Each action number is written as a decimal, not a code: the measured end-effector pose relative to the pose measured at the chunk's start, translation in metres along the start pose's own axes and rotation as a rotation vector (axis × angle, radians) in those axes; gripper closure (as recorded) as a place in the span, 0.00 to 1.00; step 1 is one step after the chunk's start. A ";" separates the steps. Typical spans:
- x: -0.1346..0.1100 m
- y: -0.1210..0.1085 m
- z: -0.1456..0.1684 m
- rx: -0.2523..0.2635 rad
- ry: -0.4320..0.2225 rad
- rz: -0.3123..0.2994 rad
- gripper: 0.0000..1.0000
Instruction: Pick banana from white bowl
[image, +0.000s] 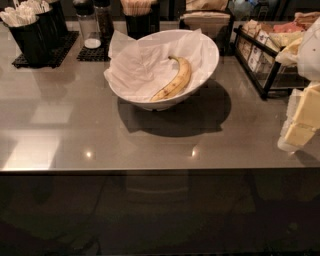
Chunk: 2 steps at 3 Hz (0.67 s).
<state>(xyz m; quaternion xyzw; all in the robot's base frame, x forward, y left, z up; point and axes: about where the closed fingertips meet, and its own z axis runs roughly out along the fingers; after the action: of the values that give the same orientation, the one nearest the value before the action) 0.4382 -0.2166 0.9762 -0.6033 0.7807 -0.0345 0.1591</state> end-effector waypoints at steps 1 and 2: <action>0.000 0.000 0.000 0.000 0.000 0.000 0.00; -0.003 -0.008 0.002 -0.005 0.004 -0.006 0.00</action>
Offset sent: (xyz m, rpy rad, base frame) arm 0.0176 0.0008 -0.0030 -0.0133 0.0388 0.0143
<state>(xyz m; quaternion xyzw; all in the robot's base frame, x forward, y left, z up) 0.4466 -0.2154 0.9772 -0.6062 0.7792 -0.0343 0.1556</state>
